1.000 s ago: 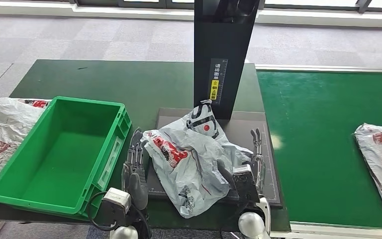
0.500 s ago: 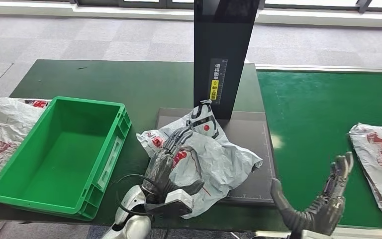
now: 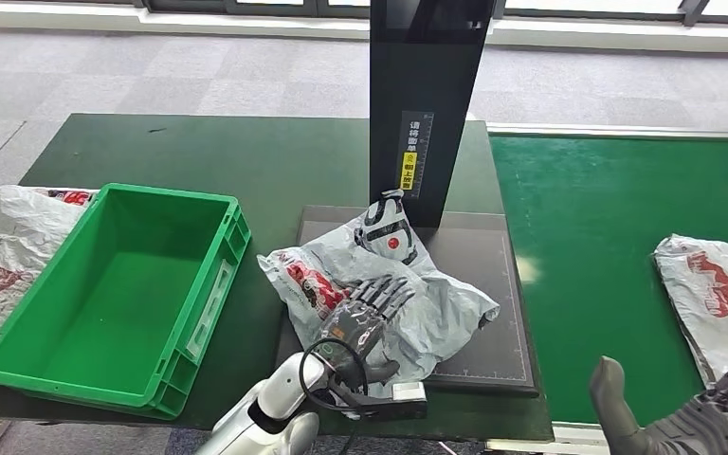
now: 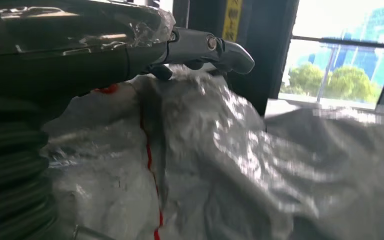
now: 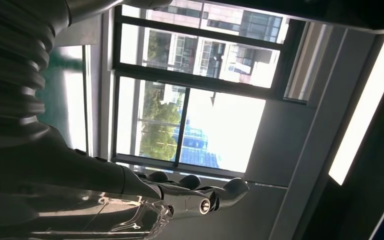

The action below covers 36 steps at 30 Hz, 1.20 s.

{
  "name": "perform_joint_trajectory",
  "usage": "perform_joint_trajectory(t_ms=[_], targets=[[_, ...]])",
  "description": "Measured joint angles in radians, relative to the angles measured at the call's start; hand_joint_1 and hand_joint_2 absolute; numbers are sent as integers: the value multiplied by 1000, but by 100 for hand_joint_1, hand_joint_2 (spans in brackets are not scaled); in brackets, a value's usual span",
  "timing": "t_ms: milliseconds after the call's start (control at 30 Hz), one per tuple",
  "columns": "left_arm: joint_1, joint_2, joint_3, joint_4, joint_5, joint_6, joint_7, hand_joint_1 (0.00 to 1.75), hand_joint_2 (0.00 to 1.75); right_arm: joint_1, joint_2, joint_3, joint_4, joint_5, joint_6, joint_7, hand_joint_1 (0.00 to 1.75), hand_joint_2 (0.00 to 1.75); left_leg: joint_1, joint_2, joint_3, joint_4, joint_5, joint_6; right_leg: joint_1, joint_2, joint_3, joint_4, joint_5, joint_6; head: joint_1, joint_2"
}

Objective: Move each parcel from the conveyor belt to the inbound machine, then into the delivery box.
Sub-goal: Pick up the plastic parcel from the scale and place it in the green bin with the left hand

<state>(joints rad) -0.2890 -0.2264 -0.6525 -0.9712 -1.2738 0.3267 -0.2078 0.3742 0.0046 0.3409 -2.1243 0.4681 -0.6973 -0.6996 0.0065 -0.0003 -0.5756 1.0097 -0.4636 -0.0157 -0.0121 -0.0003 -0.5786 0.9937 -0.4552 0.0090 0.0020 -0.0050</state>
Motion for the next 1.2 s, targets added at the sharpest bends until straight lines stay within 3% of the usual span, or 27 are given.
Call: perform_joint_trajectory(t_ms=[367,500,767,1200], targets=[[-98,-65,-21,209,-40,-58,24,0,175,-21,-11,10,-48,-3,0,1,0,175,0,-1,0,0,-2,3,0,-2,8,0,-2,1,0,0],[-135,-83,-31,290,-45,-94,21,175,175,-59,-12,13,-45,-4,0,1,0,175,0,-1,5,0,-4,4,0,-3,16,-1,-5,2,0,0],[-186,-105,-46,417,-23,-155,-56,175,175,-110,-12,13,-28,-14,0,3,0,175,-1,-5,13,0,-5,5,-2,-7,26,-1,-7,4,0,0],[-232,-110,-77,460,-20,-155,-101,175,175,-110,-2,12,-28,18,0,4,0,175,-2,-4,14,0,-6,4,-2,-7,25,-1,-8,3,0,0]])
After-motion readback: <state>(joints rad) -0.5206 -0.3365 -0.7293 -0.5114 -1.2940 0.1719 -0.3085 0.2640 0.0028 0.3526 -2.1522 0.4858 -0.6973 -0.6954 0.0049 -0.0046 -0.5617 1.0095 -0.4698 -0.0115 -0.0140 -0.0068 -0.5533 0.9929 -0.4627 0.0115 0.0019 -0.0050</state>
